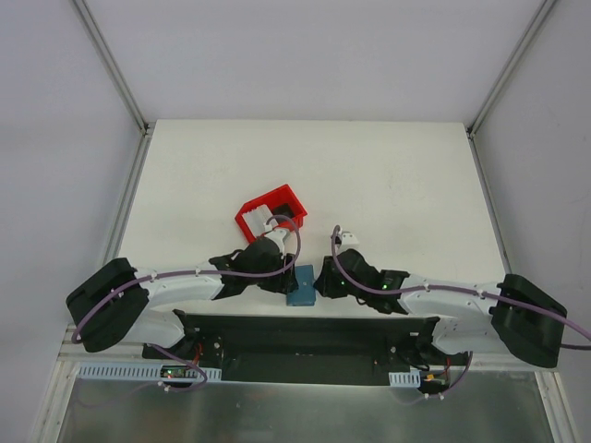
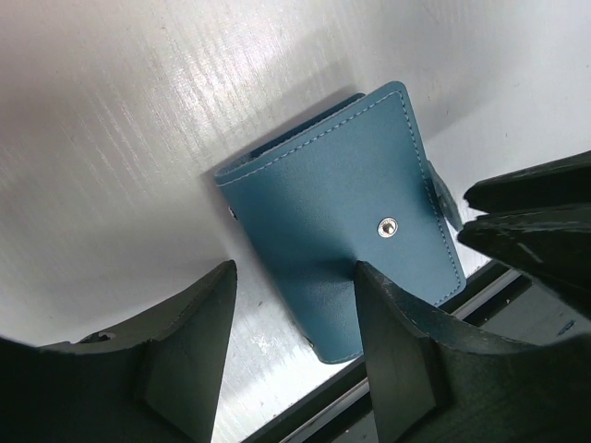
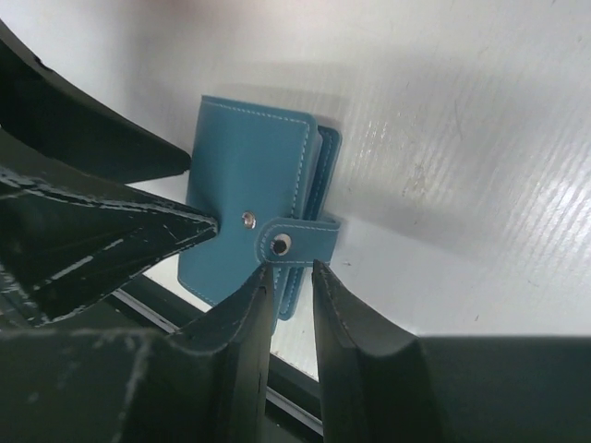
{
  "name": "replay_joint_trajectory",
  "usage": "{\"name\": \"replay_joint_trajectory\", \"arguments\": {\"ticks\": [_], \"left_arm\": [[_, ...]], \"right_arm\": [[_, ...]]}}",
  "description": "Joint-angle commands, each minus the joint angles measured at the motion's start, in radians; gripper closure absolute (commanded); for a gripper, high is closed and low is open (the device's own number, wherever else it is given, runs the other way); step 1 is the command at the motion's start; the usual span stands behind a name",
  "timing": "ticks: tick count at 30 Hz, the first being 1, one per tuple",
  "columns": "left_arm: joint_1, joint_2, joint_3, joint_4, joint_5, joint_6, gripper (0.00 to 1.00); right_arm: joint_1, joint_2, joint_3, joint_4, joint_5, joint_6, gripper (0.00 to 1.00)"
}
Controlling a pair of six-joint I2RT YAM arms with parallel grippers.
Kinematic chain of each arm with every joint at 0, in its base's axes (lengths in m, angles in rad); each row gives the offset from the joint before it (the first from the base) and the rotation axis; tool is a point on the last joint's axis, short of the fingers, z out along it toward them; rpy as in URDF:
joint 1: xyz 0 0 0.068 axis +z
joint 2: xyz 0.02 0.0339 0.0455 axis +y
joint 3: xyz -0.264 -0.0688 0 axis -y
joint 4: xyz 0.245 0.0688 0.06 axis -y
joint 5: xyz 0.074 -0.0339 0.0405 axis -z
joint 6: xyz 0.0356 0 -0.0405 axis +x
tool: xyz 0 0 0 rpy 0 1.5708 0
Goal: Put the credit cards into the card holder
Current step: Close the card holder at the center of the board.
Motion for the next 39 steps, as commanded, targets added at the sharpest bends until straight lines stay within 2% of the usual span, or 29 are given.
{"name": "replay_joint_trajectory", "arguments": {"ticks": [1, 8, 15, 27, 33, 36, 39], "left_arm": [[-0.010, 0.022, 0.013, -0.025, -0.025, 0.017, 0.47], [-0.009, 0.044, 0.012, -0.023, -0.025, 0.018, 0.48], [-0.007, 0.059, 0.013, -0.025, -0.034, 0.023, 0.48], [-0.009, 0.053, 0.019, -0.048, -0.066, 0.011, 0.36], [-0.010, 0.074, 0.019, -0.051, -0.052, 0.006, 0.32], [-0.009, 0.088, 0.018, -0.051, -0.049, -0.003, 0.34], [-0.009, 0.100, 0.013, -0.051, -0.044, -0.008, 0.43]], "right_arm": [[-0.006, 0.052, 0.043, 0.050, -0.047, 0.013, 0.75], [-0.004, 0.092, 0.070, 0.070, -0.073, -0.022, 0.76], [-0.006, 0.037, 0.041, 0.076, -0.067, -0.053, 0.76], [-0.023, -0.085, -0.026, 0.028, 0.005, -0.043, 0.76], [-0.081, -0.074, -0.043, 0.037, -0.035, -0.036, 0.76], [-0.103, -0.056, -0.048, 0.062, -0.073, -0.041, 0.76], [-0.112, -0.031, -0.042, 0.080, -0.102, -0.042, 0.76]]}}
